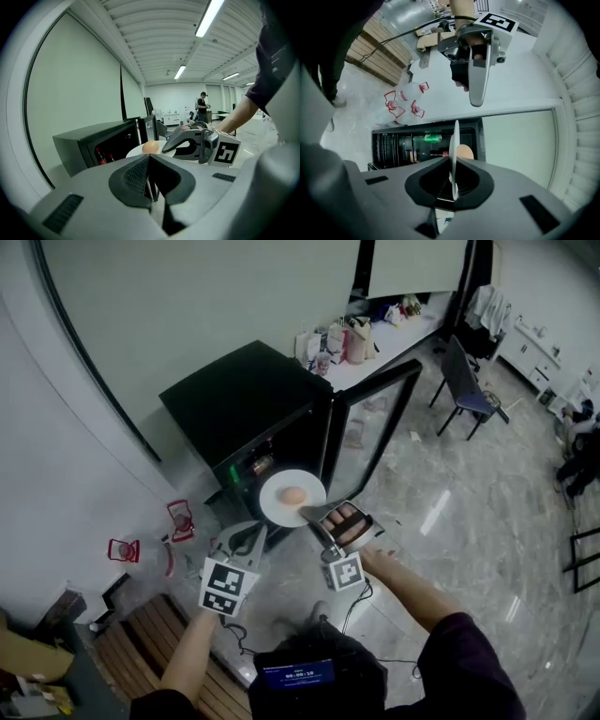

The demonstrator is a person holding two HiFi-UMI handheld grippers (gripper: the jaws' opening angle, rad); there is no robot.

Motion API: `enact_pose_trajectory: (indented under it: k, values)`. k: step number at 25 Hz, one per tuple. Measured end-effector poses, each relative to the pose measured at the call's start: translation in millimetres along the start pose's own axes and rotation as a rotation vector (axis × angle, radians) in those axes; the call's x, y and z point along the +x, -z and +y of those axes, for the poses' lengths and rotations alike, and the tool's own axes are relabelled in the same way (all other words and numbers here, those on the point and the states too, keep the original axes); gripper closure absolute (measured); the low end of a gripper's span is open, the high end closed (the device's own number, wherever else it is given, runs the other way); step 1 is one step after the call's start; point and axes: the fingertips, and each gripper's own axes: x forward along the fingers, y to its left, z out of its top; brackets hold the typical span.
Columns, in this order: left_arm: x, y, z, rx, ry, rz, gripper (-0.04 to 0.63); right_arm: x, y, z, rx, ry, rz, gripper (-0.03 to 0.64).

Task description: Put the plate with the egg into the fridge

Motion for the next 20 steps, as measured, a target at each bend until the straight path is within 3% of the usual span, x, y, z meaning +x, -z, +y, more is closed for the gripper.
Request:
enact_pose_trajectory:
  k: [4, 11, 15, 20]
  values:
    - [20.0, 35.0, -9.6, -0.073, -0.036, 0.000, 0.586, 30.0, -1.3, 37.2, -0.035, -0.017, -0.007, 0.589]
    - [104.2, 106.9, 6.0, -0.164, -0.198, 0.065, 0.586, 114.7, 16.5, 88.6, -0.097, -0.038, -0.091, 0.589]
    - [154.6, 136.6, 11.8, -0.167, -0.232, 0.125, 0.586, 160.3, 35.4, 115.6, -0.141, -0.049, -0.126, 0.589]
    - [213.8, 166.3, 27.6, -0.227, -0.250, 0.170, 0.586, 207.8, 44.5, 146.2, -0.186, -0.074, -0.207, 0.589]
